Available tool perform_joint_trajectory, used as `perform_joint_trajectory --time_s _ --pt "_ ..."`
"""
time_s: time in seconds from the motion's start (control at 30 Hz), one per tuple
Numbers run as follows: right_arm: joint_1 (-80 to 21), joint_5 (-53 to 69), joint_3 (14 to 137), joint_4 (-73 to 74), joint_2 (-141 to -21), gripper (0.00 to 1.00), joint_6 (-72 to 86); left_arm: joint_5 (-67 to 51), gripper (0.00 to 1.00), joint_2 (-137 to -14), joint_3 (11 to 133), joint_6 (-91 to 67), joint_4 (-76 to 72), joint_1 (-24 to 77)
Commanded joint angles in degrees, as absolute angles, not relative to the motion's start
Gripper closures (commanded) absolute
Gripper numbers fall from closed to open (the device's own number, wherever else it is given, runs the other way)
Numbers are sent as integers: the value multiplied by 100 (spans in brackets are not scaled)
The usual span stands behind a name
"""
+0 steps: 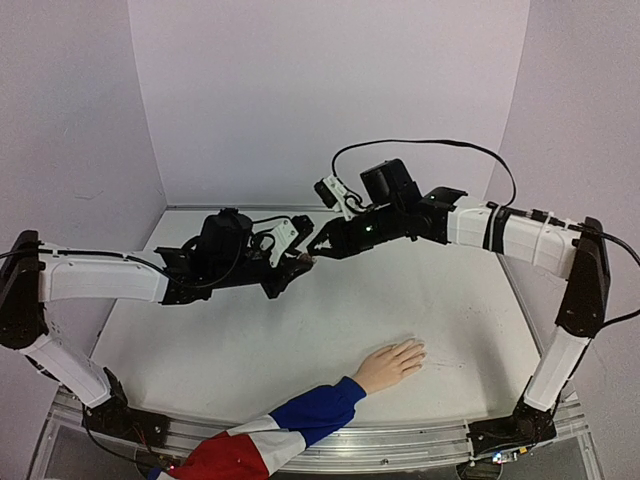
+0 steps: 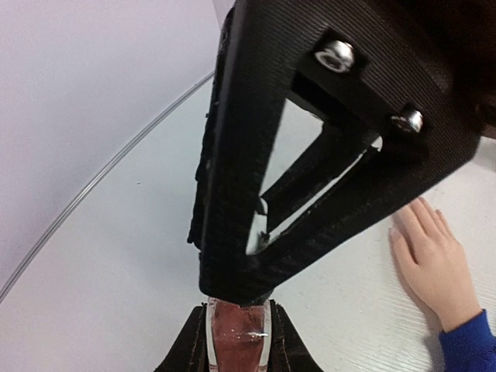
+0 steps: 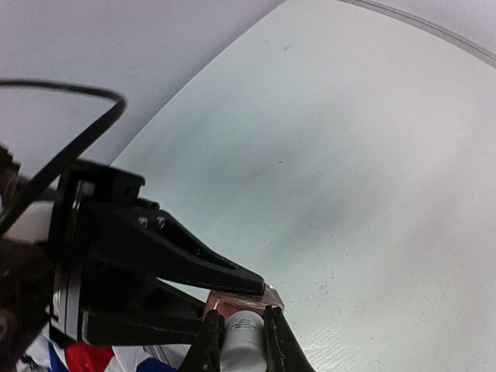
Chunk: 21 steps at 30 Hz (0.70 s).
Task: Paint the nails
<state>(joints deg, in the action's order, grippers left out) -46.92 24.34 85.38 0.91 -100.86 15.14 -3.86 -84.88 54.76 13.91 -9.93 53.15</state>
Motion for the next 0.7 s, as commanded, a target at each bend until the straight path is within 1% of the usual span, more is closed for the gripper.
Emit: perform_joint_trajectory --time_s 0.0,0.07,0.2,0.3,0.4,0.57,0.67 --pt "-5407 1815 8961 55 -10768 100 3386 -186 100 -8755 6325 1626 -4298 5511" --pt "-5552 1532 9236 -104 -11075 100 3956 -128 100 -8945 6317 1639 -4679 5511" --pt "-5821 896 9802 -120 -11659 100 4686 81 100 -9204 6344 1708 -4897 5590" --pt "-5916 432 9722 -280 -11685 100 4995 293 100 -9208 6157 1721 -5016 5625" --pt "-5918 181 9684 -361 -11498 99 4851 423 100 -9073 5878 1666 -5019 5633" --pt "-5876 5 9645 -243 -11169 84 4487 783 100 -8855 5367 1552 -4996 5634" --pt "-5794 0 9558 -87 -10960 71 4337 1015 100 -8739 5111 1492 -4868 5634"
